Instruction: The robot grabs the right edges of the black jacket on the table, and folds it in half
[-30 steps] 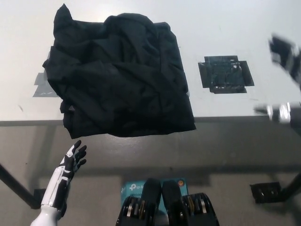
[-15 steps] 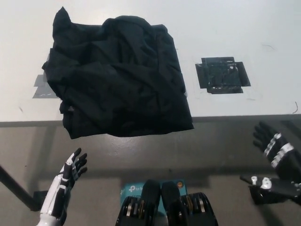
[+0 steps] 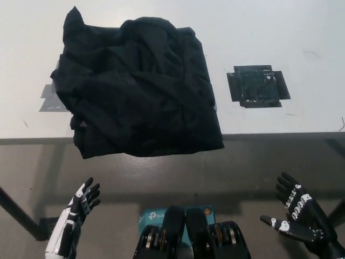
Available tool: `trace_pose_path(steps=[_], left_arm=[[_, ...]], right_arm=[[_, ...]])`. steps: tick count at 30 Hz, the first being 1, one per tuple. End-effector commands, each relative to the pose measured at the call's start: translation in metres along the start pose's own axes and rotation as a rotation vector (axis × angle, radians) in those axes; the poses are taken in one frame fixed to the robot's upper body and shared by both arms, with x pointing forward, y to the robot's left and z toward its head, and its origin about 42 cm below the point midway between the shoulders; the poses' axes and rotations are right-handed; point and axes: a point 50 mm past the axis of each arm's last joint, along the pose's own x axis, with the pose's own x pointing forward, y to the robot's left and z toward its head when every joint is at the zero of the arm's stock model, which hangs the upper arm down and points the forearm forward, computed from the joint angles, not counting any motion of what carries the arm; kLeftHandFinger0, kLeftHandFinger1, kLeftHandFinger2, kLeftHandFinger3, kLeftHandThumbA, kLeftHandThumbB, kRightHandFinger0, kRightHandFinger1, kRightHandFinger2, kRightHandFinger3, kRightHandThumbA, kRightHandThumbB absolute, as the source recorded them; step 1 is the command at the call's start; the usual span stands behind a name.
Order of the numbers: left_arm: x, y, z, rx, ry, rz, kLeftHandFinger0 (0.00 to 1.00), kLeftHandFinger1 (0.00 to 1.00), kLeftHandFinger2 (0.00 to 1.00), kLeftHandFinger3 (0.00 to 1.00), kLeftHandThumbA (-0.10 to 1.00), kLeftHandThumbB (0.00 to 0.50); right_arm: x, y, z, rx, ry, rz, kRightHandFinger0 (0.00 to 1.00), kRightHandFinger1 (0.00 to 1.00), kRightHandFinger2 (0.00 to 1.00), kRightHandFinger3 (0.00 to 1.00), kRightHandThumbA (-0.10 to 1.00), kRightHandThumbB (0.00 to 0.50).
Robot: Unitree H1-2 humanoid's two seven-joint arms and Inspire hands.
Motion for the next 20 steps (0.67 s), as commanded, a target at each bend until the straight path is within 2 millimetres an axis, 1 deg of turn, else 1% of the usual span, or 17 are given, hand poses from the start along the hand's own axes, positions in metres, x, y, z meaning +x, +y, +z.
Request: trace_pose_path(steps=[1,3,6,9,10,12,16,18,19,20], left_arm=[[0.001,0.006,0.007,0.016,-0.049,-0.002,1.0,1.0,1.0,1.0,1.0,0.261],[0.001,0.006,0.007,0.016,-0.049,-0.002,1.0,1.0,1.0,1.0,1.0,0.26],[0.004,0.009,0.009,0.033,-0.053,-0.01,1.0,1.0,1.0,1.0,1.0,0.28],[0.005,0.009,0.009,0.035,-0.053,-0.011,1.0,1.0,1.0,1.0,1.0,0.28],[0.005,0.008,0.01,0.03,-0.05,-0.004,1.0,1.0,1.0,1.0,1.0,0.275],[0.006,0.009,0.011,0.029,-0.047,-0.001,1.0,1.0,1.0,1.0,1.0,0.271],[0.007,0.009,0.011,0.029,-0.041,0.001,1.0,1.0,1.0,1.0,1.0,0.269],[0.009,0.012,0.012,0.032,-0.049,0.0,1.0,1.0,1.0,1.0,1.0,0.253],[0.01,0.012,0.013,0.031,-0.051,0.005,1.0,1.0,1.0,1.0,1.0,0.25],[0.01,0.012,0.013,0.031,-0.051,0.005,1.0,1.0,1.0,1.0,1.0,0.25]], right_arm=[[0.009,-0.003,0.015,-0.01,-0.101,0.013,1.0,1.0,1.0,1.0,1.0,0.072],[0.009,-0.003,0.015,-0.01,-0.101,0.013,1.0,1.0,1.0,1.0,1.0,0.071],[0.007,-0.002,0.012,-0.002,-0.108,0.014,1.0,1.0,1.0,1.0,1.0,0.07],[0.007,-0.002,0.012,-0.001,-0.11,0.013,1.0,1.0,1.0,1.0,1.0,0.068],[0.004,0.002,0.013,0.007,-0.116,0.012,1.0,1.0,1.0,1.0,1.0,0.09],[0.001,0.005,0.015,0.001,-0.124,0.018,1.0,1.0,1.0,1.0,1.0,0.105],[0.0,0.008,0.017,-0.015,-0.128,0.024,1.0,1.0,1.0,1.0,1.0,0.105],[0.0,0.013,0.022,-0.028,-0.145,0.046,1.0,1.0,1.0,1.0,1.0,0.105],[-0.001,0.014,0.023,-0.043,-0.154,0.055,1.0,1.0,1.0,1.0,1.0,0.093],[-0.001,0.014,0.023,-0.043,-0.154,0.055,1.0,1.0,1.0,1.0,1.0,0.093]])
